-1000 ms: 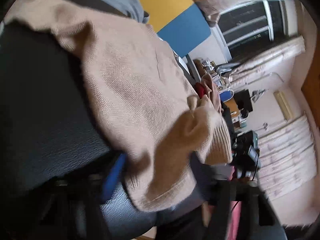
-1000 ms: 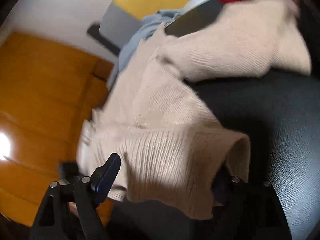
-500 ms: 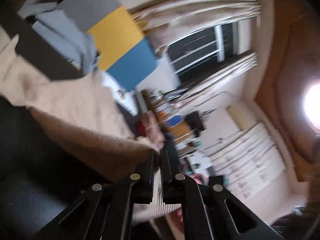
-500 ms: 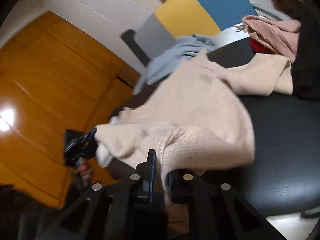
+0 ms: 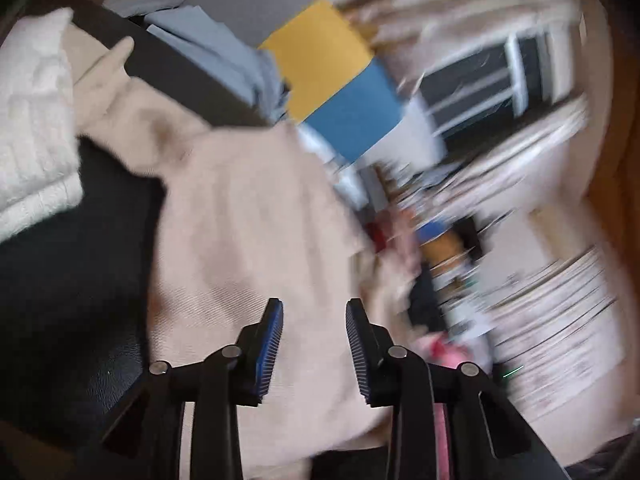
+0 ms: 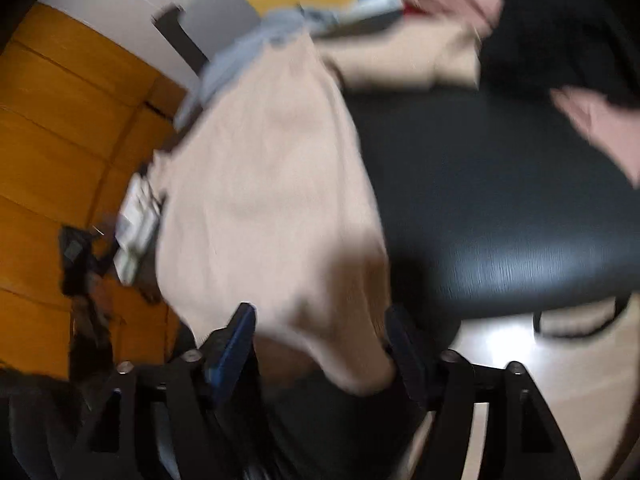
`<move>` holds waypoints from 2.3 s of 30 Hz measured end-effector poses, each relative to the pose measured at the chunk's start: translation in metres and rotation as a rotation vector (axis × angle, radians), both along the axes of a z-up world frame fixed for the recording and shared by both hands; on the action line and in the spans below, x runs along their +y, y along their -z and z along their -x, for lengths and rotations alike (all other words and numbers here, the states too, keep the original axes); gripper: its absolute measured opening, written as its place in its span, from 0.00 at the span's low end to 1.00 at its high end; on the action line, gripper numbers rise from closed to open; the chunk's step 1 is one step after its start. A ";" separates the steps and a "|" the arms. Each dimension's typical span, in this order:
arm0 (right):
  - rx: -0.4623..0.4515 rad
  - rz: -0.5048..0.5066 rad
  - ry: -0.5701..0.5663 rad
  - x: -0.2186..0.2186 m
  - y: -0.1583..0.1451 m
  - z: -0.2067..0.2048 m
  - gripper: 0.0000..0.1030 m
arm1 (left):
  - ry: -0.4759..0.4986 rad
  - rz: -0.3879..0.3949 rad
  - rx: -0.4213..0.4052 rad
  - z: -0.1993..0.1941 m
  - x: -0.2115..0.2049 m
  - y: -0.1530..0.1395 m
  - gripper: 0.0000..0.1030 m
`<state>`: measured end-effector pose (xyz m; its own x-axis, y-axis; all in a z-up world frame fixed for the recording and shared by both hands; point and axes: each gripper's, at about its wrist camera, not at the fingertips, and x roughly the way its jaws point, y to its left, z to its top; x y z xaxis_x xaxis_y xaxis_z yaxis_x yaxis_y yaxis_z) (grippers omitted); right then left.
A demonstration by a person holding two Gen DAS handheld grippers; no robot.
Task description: Fold clothes
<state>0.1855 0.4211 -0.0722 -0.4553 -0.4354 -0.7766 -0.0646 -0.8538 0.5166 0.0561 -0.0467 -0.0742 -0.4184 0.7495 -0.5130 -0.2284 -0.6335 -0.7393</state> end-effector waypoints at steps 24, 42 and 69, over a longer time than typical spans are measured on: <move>0.217 -0.084 -0.010 -0.042 0.005 0.109 1.00 | -0.001 0.451 0.246 0.086 0.073 -0.014 0.35; 0.152 -0.311 0.090 -0.107 0.077 0.339 1.00 | -0.120 0.481 0.146 0.222 0.080 0.065 0.32; -0.166 -0.360 0.337 0.105 0.049 0.318 1.00 | -0.165 0.509 0.159 0.262 0.054 0.067 0.27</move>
<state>-0.1325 0.5259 -0.1208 -0.3822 0.0216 -0.9238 -0.4223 -0.8933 0.1538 -0.2062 0.0076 -0.1412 -0.6110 0.3416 -0.7142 -0.1791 -0.9384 -0.2955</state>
